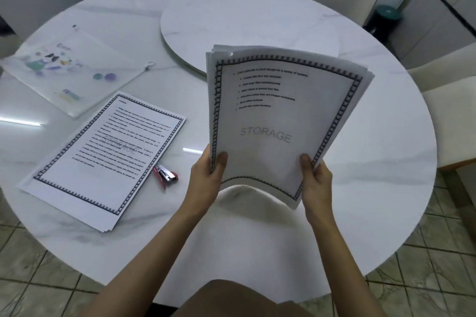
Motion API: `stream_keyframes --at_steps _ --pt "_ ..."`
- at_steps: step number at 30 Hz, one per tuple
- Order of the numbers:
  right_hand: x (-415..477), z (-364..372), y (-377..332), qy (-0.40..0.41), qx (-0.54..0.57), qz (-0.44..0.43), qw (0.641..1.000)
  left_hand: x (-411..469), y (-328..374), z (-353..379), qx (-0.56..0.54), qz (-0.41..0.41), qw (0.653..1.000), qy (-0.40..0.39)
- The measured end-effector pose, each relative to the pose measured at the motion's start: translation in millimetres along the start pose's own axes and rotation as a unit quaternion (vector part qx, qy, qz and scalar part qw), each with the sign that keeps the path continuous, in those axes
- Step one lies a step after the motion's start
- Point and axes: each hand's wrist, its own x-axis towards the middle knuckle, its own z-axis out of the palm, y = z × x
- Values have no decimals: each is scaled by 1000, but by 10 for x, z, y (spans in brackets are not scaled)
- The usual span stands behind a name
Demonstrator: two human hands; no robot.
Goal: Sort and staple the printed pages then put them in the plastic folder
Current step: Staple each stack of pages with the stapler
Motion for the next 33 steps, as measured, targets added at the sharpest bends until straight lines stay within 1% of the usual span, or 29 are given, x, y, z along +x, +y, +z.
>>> stream_keyframes --at_steps 3,9,11,13,18,21,23,27,33 --pt "60 -65 -32 -4 -9 6 1000 19 57 -114 -22 -5 1000 14" --pt "28 -154 11 -82 -39 48 995 150 257 -363 -69 -2 997 31" --pt "-37 -125 34 -88 -41 59 993 186 309 -426 -84 5 996 40" --pt "-91 -73 22 -76 -38 54 995 209 387 -471 -101 19 993 49" --pt "-115 98 -164 -13 -2 3 1000 216 634 -473 -140 80 985 68" --pt "-115 179 -259 5 3 -29 1000 236 677 -472 -134 100 984 57" --pt "-110 213 -274 13 22 -37 999 251 644 -480 -123 98 986 46" --pt "-110 251 -304 32 19 -48 998 249 591 -472 -95 90 991 38" --pt "-151 272 -311 51 23 -55 997 214 617 -449 -110 87 990 34"
